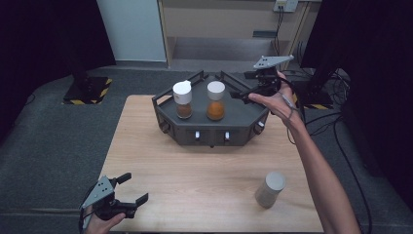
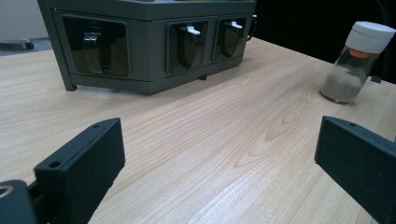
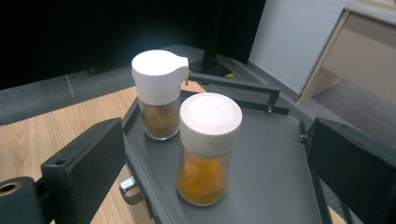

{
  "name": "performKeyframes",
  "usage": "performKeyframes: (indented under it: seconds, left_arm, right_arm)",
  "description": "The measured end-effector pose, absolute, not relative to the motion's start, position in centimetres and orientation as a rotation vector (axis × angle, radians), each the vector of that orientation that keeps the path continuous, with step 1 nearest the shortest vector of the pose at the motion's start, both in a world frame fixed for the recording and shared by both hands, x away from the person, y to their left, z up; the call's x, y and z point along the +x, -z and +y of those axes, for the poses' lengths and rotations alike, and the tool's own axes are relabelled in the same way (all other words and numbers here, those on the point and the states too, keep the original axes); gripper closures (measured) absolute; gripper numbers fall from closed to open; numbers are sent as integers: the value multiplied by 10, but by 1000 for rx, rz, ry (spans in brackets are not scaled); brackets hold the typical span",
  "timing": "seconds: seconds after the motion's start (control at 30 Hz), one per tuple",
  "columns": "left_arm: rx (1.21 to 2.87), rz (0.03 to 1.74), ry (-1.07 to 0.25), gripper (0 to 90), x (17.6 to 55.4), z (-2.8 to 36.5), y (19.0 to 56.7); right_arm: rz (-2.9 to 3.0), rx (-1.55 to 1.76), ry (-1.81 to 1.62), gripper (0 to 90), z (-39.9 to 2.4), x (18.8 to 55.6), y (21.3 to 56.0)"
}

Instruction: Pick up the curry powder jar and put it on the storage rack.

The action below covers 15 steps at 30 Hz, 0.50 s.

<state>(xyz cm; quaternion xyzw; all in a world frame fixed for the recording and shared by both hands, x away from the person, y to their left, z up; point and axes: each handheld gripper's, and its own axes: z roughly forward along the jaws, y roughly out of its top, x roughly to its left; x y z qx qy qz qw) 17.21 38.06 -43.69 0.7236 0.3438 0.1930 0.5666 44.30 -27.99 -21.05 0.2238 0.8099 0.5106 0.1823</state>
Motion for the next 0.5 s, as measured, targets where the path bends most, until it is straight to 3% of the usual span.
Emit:
performKeyframes:
  seconds: [0.5]
  left_arm:
    - [1702, 808, -457, 9, 172, 379, 437]
  right_arm:
    - [2183, 645, -1532, 46, -338, 402, 220]
